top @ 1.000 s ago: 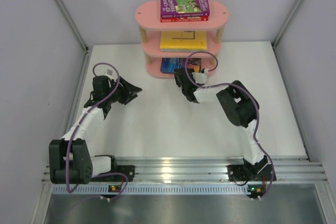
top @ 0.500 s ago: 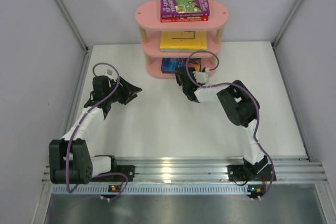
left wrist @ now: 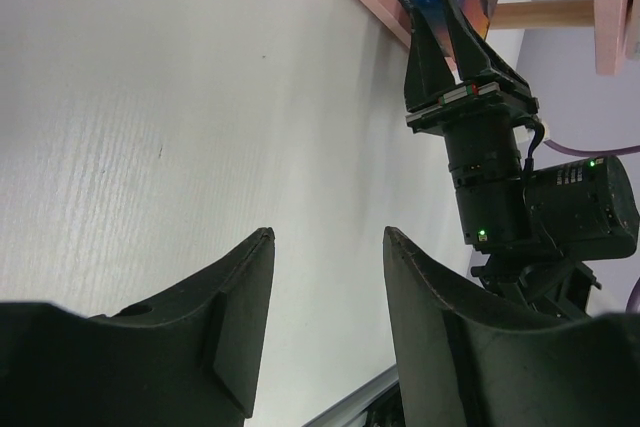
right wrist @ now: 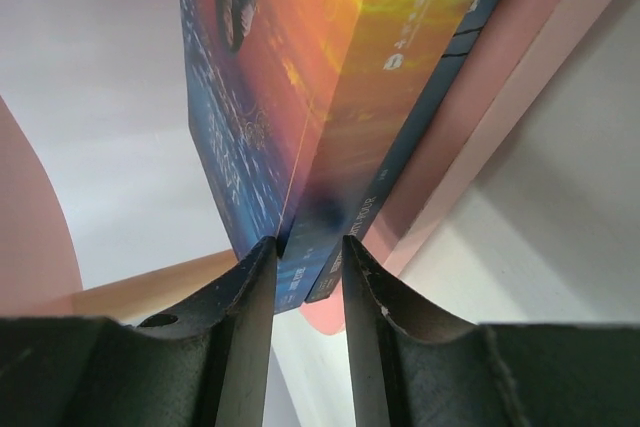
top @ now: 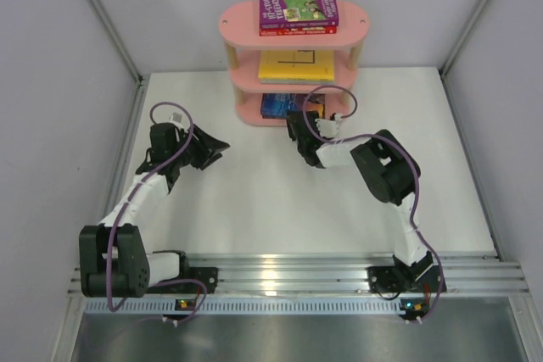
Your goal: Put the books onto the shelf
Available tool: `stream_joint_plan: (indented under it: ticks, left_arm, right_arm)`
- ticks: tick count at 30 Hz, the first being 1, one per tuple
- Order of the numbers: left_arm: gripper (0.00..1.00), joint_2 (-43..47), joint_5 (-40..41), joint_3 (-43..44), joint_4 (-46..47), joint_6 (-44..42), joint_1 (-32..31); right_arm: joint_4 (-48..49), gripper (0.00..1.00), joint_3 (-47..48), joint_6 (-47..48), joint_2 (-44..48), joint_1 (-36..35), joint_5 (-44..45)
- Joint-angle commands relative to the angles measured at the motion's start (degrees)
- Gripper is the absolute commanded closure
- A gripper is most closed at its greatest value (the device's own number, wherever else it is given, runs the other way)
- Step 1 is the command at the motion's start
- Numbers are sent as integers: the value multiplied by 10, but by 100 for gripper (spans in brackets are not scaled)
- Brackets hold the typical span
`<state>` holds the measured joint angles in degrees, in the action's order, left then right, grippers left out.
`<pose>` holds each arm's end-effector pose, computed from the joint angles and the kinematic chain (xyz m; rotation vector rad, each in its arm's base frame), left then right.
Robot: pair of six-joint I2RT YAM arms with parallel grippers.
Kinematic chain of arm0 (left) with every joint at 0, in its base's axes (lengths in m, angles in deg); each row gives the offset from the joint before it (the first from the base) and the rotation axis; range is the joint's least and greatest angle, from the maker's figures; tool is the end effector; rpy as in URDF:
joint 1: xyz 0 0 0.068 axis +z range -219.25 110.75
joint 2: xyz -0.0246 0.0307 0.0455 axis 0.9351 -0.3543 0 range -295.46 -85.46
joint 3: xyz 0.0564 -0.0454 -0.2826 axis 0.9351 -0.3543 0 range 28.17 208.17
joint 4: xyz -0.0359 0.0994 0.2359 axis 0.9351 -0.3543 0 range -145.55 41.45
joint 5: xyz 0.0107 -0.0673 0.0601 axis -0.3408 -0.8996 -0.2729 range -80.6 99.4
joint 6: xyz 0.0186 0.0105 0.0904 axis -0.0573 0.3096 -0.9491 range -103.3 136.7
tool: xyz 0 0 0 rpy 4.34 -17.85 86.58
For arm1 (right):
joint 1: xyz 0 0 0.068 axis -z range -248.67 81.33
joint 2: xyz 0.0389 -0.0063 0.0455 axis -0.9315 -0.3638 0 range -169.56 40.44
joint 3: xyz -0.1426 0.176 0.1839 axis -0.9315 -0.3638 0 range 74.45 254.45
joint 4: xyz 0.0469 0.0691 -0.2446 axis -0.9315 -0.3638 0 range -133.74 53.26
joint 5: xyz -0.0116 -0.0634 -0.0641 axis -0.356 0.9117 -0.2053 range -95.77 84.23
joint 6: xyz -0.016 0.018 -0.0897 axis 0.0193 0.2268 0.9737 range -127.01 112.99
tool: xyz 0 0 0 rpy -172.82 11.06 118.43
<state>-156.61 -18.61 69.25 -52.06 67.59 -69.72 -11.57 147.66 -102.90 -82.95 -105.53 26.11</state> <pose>0.2906 -0.0417 0.2308 -0.6848 2.1604 -1.0270 0.4331 0.2698 0.1417 1.3239 1.5874 0.9539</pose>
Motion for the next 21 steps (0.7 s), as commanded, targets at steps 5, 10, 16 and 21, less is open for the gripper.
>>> stream_joint_plan:
  ticks: [5,10,16,21]
  left_arm:
    - [47,8,0,-2,14,-8,0]
    - [47,8,0,-1,13,-8,0]
    - [47,6,1,1,13,-8,1]
    - [47,6,0,1,14,-8,1]
  right_arm:
    - [24,70,-26,2,36,14,30]
    - [30,71,-37,5,43,20,30]
    - [33,73,-40,12,47,25,31]
    - [32,74,-42,14,47,28,30]
